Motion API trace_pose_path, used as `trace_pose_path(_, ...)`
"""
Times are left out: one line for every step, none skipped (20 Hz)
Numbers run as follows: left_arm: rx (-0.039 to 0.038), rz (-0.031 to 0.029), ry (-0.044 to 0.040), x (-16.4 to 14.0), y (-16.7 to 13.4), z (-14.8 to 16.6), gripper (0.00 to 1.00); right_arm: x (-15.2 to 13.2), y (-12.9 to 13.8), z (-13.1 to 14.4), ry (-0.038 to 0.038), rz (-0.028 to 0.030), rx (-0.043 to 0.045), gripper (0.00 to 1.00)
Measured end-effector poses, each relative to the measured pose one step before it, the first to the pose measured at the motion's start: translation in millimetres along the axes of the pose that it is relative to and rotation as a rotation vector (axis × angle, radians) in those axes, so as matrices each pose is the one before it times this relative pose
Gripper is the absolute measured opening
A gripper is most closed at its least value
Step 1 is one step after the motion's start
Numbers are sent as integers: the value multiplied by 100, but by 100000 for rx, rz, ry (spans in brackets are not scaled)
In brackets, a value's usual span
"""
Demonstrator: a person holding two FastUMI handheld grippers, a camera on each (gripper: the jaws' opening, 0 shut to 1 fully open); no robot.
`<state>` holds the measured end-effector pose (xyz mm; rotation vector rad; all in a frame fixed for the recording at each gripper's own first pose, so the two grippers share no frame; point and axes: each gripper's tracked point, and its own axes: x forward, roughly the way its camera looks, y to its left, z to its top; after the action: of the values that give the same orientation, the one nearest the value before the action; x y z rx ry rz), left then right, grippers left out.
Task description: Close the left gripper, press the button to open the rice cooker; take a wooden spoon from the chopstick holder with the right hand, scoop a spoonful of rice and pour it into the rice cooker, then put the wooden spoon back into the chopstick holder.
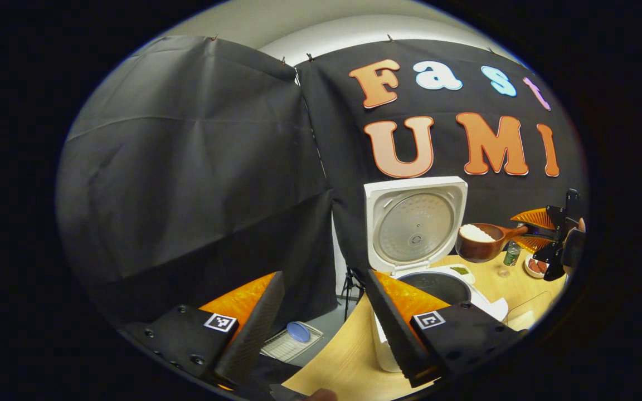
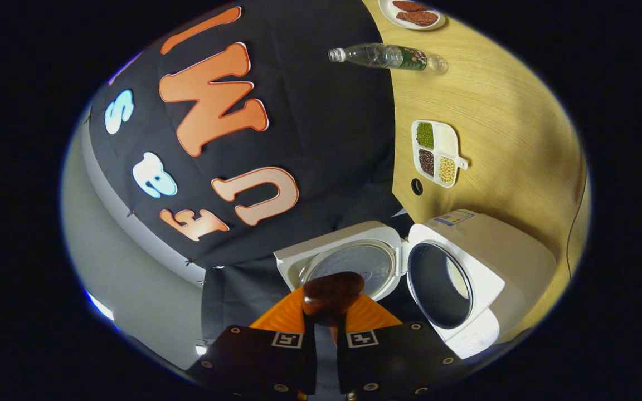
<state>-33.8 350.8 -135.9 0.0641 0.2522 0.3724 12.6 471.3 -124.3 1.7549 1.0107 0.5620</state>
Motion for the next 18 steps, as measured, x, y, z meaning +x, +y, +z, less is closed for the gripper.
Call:
trace_pose_path(309, 855, -202, 29, 721, -346, 95, 622, -528, -10, -972, -2283, -2995, 14)
trace_pose_path(-63, 229, 318, 289, 486, -206, 95, 699, -638, 333, -1914, -3109, -4303, 14)
trace_pose_path(-265, -166, 468, 238, 371, -304, 95, 571, -517, 225, -2212, -3441, -5434, 14)
trace_pose_path(-430, -57, 590, 449, 399, -241, 99, 536, -627, 423, -2169, -3704, -4639, 14)
trace_pose_path(-565, -106, 848, 423, 304, -328, 99, 100, -500, 441, -1880, -3050, -5331, 14)
trace_pose_path(-694, 102, 743, 431, 243, -168, 99, 217, -121, 290, -1644, -2308, -4976, 14)
trace_pose_path(-760, -319, 934, 289, 31, -351, 99, 315, 158, 123, -1066, -1339, -6425, 14)
trace_pose_path(-582, -153, 428, 315, 59, -62, 99, 61, 72, 290, -514, -780, -4588, 14)
trace_pose_path(-354, -476, 100, 209, 154, 51, 99, -37, 266, 197, -633, -648, -4372, 14)
trace_pose_path(124, -354, -152, 259, 18, 46, 99, 5, 582, 268, -623, 599, -3540, 14)
trace_pose_path(365, -324, -317, 423, -27, 166, 99, 40, 886, 162, -364, 443, -3563, 14)
trace_pose_path(445, -384, -194, 142, -144, -15, 99, 124, 793, 29, 278, 810, -4109, 14)
trace_pose_path(297, -272, -259, 208, -216, -26, 99, 127, 745, -122, -59, 112, -4144, 14)
trace_pose_path(172, -757, 173, 104, -218, 63, 99, 217, 670, -18, 221, 560, -4212, 14)
trace_pose_path(-136, -396, -18, 50, -169, 19, 95, 191, 444, -152, 198, 346, -4339, 14)
trace_pose_path(-318, -411, -100, 14, -144, 134, 99, 106, 415, -82, 436, 192, -3430, 14)
trace_pose_path(-99, -251, -4, 195, -213, 1, 99, -71, -207, -322, 351, 324, -2530, 14)
trace_pose_path(244, 208, -1, 9, 96, -23, 99, 22, -60, -159, 566, 363, -1696, 14)
